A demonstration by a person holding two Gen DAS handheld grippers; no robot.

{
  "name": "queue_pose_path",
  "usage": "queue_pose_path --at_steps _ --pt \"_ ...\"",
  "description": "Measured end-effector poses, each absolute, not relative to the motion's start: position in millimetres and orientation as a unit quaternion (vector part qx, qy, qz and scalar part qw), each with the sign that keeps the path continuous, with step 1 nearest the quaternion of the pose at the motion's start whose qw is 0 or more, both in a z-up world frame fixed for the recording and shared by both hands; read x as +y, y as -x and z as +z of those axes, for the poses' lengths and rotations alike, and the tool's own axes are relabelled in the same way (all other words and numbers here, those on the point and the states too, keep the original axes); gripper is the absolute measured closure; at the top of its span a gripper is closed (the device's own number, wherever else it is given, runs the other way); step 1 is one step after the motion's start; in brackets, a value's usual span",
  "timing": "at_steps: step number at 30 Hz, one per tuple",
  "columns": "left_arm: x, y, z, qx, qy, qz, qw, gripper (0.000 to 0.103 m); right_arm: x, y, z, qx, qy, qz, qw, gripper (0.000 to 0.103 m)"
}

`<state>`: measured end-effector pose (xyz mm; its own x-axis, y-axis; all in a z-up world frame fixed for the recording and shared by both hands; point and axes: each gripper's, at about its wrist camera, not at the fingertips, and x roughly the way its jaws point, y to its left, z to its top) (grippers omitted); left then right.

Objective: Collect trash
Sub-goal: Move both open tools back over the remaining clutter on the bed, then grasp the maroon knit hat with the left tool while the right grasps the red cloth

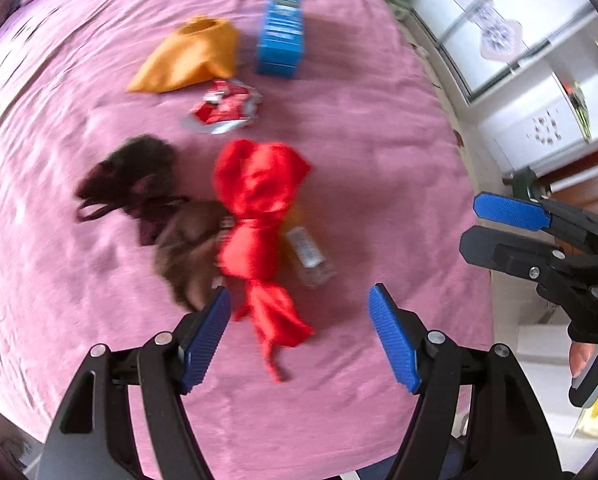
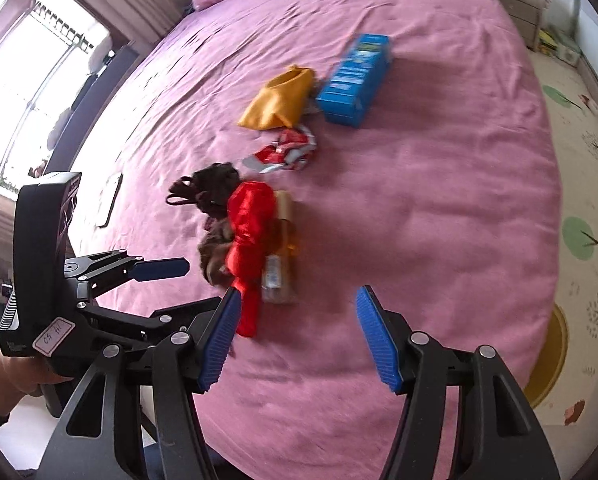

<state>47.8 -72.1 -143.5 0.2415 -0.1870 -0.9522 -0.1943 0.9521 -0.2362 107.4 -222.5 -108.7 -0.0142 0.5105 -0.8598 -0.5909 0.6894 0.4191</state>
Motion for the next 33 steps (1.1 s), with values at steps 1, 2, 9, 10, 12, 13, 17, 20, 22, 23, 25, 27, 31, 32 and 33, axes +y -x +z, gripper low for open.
queue_pose_path --at_steps 1,2,9,10,12,13,17,20,22,23,25,27,31,32,33 --pt "-64 -46 -144 0.614 0.159 0.008 0.773 0.032 -216 -107 -109 0.594 0.035 0.394 0.7 0.044" --pt "-58 -44 -145 0.613 0.162 0.011 0.773 0.031 -208 -107 -110 0.594 0.038 0.396 0.699 0.044" --pt "-20 -37 -150 0.611 0.181 0.034 0.77 0.031 -167 -110 -117 0.595 0.049 0.403 0.694 0.044" --pt "-14 -35 -152 0.61 0.184 0.038 0.77 0.031 -161 -112 -120 0.598 0.049 0.403 0.691 0.044" --pt "-2 -34 -155 0.607 0.197 0.048 0.768 0.03 -154 -114 -124 0.6 0.052 0.401 0.69 0.044" --pt "5 -34 -157 0.606 0.205 0.053 0.767 0.03 -149 -116 -127 0.603 0.053 0.402 0.688 0.044" --pt "21 -36 -167 0.604 0.22 0.06 0.763 0.03 -132 -121 -140 0.615 0.058 0.395 0.68 0.049" --pt "30 -42 -173 0.604 0.227 0.064 0.761 0.03 -125 -126 -151 0.626 0.059 0.385 0.676 0.049" --pt "36 -46 -177 0.602 0.234 0.067 0.76 0.03 -122 -130 -158 0.632 0.057 0.378 0.674 0.049" --pt "38 -47 -178 0.602 0.237 0.068 0.76 0.03 -120 -131 -162 0.636 0.056 0.376 0.672 0.049" --pt "41 -51 -182 0.601 0.241 0.069 0.759 0.03 -117 -135 -168 0.641 0.054 0.373 0.668 0.049" --pt "44 -55 -185 0.6 0.244 0.07 0.759 0.03 -113 -138 -173 0.644 0.053 0.372 0.666 0.05" --pt "50 -61 -190 0.598 0.25 0.073 0.758 0.031 -108 -142 -177 0.647 0.057 0.371 0.664 0.068" --pt "52 -62 -190 0.596 0.251 0.075 0.759 0.033 -108 -143 -178 0.648 0.058 0.371 0.662 0.072" --pt "53 -63 -190 0.595 0.25 0.076 0.76 0.033 -109 -143 -179 0.65 0.058 0.37 0.661 0.081"
